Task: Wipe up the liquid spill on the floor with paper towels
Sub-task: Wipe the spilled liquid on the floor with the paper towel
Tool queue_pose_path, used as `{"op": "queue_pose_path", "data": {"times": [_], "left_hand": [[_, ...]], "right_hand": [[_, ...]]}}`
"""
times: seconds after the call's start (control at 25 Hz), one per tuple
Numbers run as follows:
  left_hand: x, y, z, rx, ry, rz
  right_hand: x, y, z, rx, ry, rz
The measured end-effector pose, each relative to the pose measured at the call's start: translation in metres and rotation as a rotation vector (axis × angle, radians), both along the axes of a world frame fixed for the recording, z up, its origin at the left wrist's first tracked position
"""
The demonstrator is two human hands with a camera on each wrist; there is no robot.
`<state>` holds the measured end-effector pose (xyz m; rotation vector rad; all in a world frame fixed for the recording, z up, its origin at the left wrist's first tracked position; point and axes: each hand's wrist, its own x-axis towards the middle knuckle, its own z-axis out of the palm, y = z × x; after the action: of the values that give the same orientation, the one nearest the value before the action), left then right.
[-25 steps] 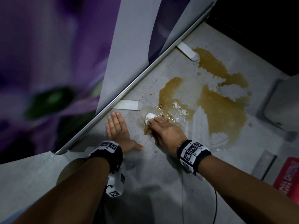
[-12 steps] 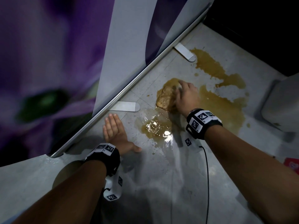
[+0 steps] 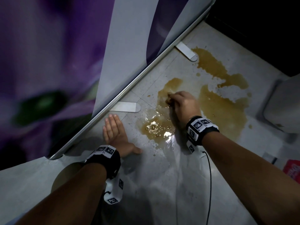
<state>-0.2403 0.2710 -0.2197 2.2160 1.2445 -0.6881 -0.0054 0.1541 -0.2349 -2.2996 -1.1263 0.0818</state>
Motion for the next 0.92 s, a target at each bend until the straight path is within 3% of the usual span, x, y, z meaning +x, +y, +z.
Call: {"op": "queue_pose_path", "data": {"times": [0.08, 0.2, 0.4, 0.68, 0.92], "left_hand": [[-0.001, 0.000, 0.000, 0.001, -0.012, -0.003], [-0.001, -0.001, -0.003, 0.026, -0.031, -0.003], [0.000, 0.000, -0.007, 0.045, -0.031, 0.005], [-0.001, 0.002, -0.001, -0.023, 0.005, -0.027], [0.002, -0.001, -0.001, 0.010, 0.010, -0.001]], "right_hand": [[0.014, 0.007, 0.007, 0.039, 0.002, -0.141], [0.028, 0.022, 0.002, -0.103, -0.009, -0.207], [0.007, 0.036, -0.011, -0.375, 0.177, 0.044], [-0.046, -0.003, -0.021, -0.237, 0.103, 0.324], [-0.064, -0.051, -0.011, -0.180, 0.132, 0.435]]}}
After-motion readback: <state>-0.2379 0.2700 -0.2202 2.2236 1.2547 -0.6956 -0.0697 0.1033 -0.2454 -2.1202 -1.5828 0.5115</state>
